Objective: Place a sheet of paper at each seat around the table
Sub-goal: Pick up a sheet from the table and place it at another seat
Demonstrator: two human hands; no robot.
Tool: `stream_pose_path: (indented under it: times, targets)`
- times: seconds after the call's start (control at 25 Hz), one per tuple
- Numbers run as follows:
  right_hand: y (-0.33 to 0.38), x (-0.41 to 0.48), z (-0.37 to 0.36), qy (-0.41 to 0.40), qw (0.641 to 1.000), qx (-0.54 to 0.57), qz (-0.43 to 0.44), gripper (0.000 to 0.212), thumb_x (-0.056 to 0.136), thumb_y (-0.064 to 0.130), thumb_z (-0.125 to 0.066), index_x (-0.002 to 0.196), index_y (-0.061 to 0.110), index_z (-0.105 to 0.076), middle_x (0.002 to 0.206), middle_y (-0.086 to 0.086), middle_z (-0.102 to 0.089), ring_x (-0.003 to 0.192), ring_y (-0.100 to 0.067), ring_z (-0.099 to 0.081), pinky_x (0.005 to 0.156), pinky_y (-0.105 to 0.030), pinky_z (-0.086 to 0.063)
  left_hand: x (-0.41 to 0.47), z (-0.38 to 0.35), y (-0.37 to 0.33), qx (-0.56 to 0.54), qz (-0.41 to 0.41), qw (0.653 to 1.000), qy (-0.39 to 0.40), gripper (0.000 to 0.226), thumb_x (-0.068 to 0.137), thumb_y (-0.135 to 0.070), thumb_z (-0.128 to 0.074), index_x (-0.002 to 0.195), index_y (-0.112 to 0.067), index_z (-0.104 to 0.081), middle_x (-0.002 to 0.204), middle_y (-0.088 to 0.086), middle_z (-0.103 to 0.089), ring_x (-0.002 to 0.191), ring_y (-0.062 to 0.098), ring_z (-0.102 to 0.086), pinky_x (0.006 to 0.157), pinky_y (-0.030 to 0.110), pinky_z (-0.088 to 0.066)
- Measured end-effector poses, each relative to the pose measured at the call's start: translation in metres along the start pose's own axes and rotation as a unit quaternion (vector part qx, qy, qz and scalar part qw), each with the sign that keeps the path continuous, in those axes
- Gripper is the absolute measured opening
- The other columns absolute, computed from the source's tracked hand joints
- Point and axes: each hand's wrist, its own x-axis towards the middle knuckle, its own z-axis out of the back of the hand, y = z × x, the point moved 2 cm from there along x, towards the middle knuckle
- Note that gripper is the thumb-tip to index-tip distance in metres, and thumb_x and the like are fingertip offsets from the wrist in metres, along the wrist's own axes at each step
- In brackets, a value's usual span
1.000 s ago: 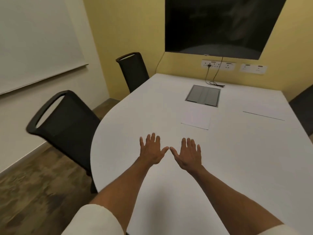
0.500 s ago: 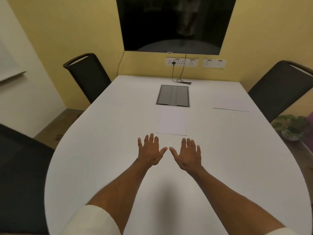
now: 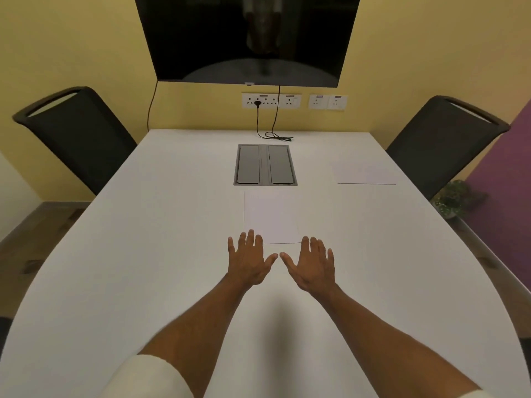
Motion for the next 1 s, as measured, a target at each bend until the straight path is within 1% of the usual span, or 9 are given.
stream_pose_path:
  times: [0.2, 0.44, 0.68, 0.76, 0.88, 1.0]
  targets:
    - [-0.007, 0.047, -0.035, 0.012, 1.000, -0.014, -0.003, 0.083, 0.091, 0.068, -0.022, 0.151, 0.011, -0.017, 0.158, -0.010, -0.022, 0.147, -0.025, -0.016, 0.119, -0.046, -0.011, 0.047, -0.033, 0.008, 0.000, 0.005, 1.000, 0.020, 0.077, 0.093, -0.064, -0.018, 0.152, -0.014, -0.013, 0.162, 0.009, -0.004, 0.149, 0.029, -0.003, 0.116, 0.055, 0.001]
    - [-0.025, 0.109, -0.082, 0.029, 0.999, -0.033, -0.008, 0.080, 0.092, 0.065, -0.024, 0.150, 0.009, -0.019, 0.156, -0.012, -0.026, 0.145, -0.026, -0.021, 0.118, -0.045, -0.015, 0.105, -0.075, 0.016, 0.002, 0.019, 0.998, 0.053, 0.078, 0.093, -0.063, -0.018, 0.153, -0.014, -0.008, 0.162, 0.009, 0.000, 0.149, 0.029, -0.001, 0.117, 0.054, 0.002]
    - [-0.034, 0.160, -0.118, 0.049, 0.999, 0.016, -0.018, 0.082, 0.092, 0.064, -0.032, 0.149, 0.007, -0.019, 0.154, -0.014, -0.028, 0.143, -0.028, -0.025, 0.117, -0.042, -0.023, 0.148, -0.112, 0.025, 0.003, 0.024, 0.997, 0.077, 0.078, 0.094, -0.062, -0.020, 0.153, -0.014, -0.005, 0.162, 0.008, 0.003, 0.149, 0.027, 0.001, 0.118, 0.051, 0.001]
    - [-0.038, 0.172, -0.131, 0.062, 0.997, 0.032, -0.014, 0.084, 0.091, 0.063, -0.034, 0.150, 0.006, -0.017, 0.152, -0.015, -0.029, 0.140, -0.029, -0.027, 0.113, -0.041, -0.028, 0.158, -0.125, 0.027, -0.010, 0.022, 0.996, 0.091, 0.078, 0.094, -0.061, -0.022, 0.153, -0.013, -0.003, 0.162, 0.008, 0.005, 0.150, 0.025, 0.001, 0.118, 0.049, 0.000]
    - [-0.042, 0.185, -0.145, 0.082, 0.995, 0.046, -0.025, 0.087, 0.090, 0.064, -0.036, 0.149, 0.003, -0.015, 0.145, -0.014, -0.035, 0.133, -0.029, -0.035, 0.104, -0.040, -0.037, 0.165, -0.141, 0.030, -0.022, 0.022, 0.994, 0.106, 0.079, 0.095, -0.060, -0.024, 0.153, -0.013, -0.001, 0.162, 0.007, 0.006, 0.150, 0.024, 0.002, 0.119, 0.048, -0.002]
    - [-0.042, 0.195, -0.152, 0.077, 0.996, 0.023, -0.032, 0.088, 0.089, 0.065, -0.038, 0.148, 0.003, -0.017, 0.139, -0.014, -0.039, 0.127, -0.029, -0.039, 0.096, -0.040, -0.042, 0.166, -0.154, 0.032, -0.038, 0.024, 0.994, 0.104, 0.080, 0.094, -0.061, -0.025, 0.153, -0.013, -0.002, 0.162, 0.007, 0.005, 0.150, 0.023, 0.001, 0.119, 0.048, -0.003]
